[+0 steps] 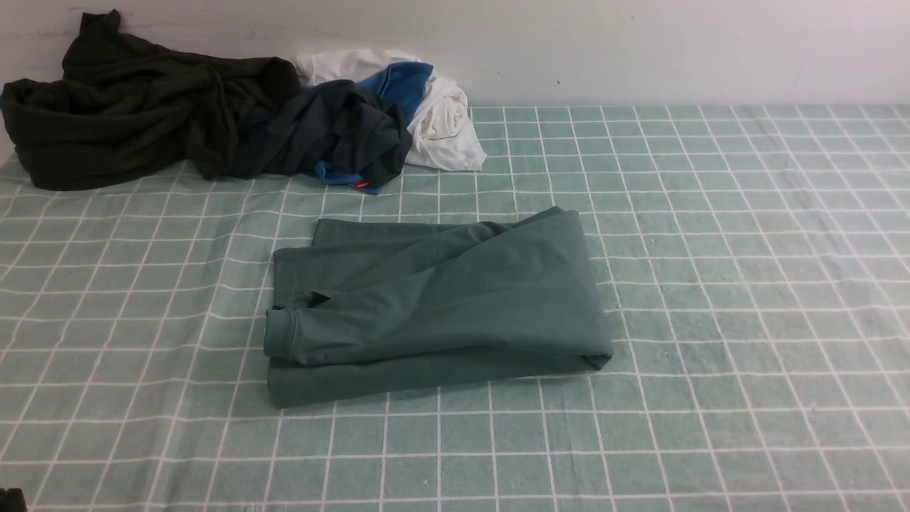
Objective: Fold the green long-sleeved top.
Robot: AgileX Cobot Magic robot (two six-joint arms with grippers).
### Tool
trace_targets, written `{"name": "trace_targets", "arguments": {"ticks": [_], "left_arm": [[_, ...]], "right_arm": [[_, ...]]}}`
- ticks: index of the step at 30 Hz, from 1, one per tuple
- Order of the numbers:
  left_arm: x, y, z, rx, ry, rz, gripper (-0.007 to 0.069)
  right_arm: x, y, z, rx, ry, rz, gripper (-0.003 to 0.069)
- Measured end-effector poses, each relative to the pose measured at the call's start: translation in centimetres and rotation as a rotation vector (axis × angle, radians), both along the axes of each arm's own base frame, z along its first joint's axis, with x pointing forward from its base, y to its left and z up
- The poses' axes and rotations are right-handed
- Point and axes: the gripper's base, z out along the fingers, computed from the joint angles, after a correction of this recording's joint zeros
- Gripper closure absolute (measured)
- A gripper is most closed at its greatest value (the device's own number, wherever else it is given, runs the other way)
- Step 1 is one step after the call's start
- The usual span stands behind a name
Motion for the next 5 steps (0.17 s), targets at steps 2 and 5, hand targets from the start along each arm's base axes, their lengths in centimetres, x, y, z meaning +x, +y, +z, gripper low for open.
{"name": "trace_targets", "arguments": {"ticks": [2, 5], "left_arm": [[0.00, 0.00, 0.00, 0.000, 0.000, 0.000, 0.0627], [0.00, 0.00, 0.00, 0.000, 0.000, 0.000, 0.0627]], "right_arm": [[0.00, 0.00, 0.00, 0.000, 0.000, 0.000, 0.0673], [0.00, 0.00, 0.00, 0.000, 0.000, 0.000, 0.0673]]}}
